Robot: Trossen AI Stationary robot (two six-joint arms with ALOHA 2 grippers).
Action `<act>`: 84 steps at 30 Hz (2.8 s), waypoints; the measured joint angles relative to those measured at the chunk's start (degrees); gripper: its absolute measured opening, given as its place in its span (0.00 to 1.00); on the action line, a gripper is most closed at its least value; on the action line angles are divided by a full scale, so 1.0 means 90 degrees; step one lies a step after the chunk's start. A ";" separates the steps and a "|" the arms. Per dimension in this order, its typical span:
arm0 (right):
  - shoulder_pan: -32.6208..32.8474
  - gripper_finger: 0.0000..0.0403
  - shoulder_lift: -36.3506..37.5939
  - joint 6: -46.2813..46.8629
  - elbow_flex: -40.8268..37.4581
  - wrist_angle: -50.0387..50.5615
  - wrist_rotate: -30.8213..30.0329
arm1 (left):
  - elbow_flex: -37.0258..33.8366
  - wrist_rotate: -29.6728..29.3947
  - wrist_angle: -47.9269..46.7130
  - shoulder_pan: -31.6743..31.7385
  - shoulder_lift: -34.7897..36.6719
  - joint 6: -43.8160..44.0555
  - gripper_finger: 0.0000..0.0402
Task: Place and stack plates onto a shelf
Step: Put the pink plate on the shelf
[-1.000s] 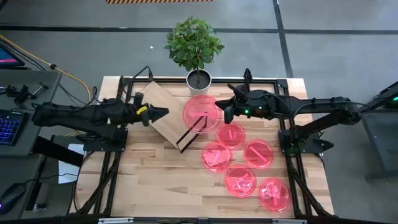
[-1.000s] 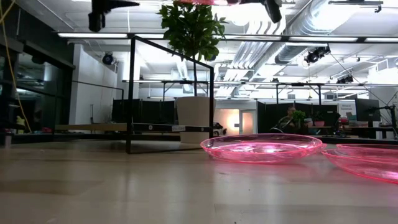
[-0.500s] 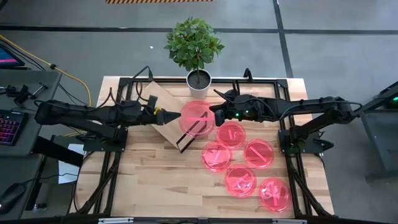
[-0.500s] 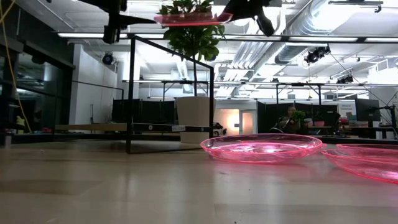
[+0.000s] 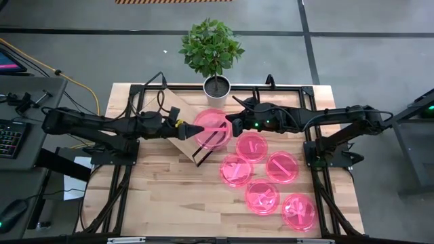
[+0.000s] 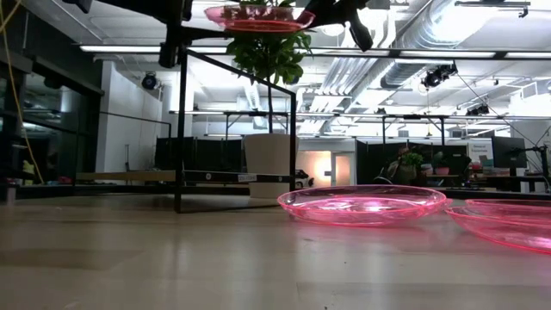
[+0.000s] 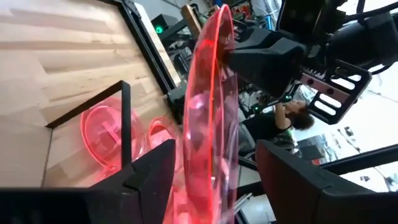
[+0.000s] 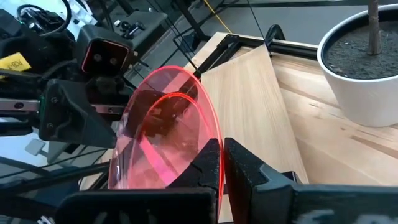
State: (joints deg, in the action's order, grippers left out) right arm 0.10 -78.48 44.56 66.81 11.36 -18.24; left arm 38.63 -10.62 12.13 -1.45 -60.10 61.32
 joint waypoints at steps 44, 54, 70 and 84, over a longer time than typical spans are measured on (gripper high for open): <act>0.0151 0.40 0.2079 0.0215 -0.0002 0.2721 -0.1236 | -0.1932 -0.4980 -0.3715 0.0639 0.1996 0.4176 0.00; 0.0151 0.40 0.2052 0.0379 -0.0002 0.2714 -0.1304 | -0.2317 -0.5261 -0.4263 0.0781 0.0890 0.6743 0.00; 0.0202 0.40 0.2052 0.0500 -0.0002 0.2713 -0.1331 | -0.2317 -0.5262 -0.4515 0.0916 0.0457 0.7120 0.11; 0.0204 0.40 0.2052 0.0500 -0.0002 0.2665 -0.1252 | -0.2317 -0.5199 -0.4556 0.0916 0.0821 0.6957 0.38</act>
State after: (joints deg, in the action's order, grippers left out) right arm 1.93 -60.01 49.06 66.78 35.34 -29.50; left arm 17.78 -57.41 -28.88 6.79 -52.70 123.93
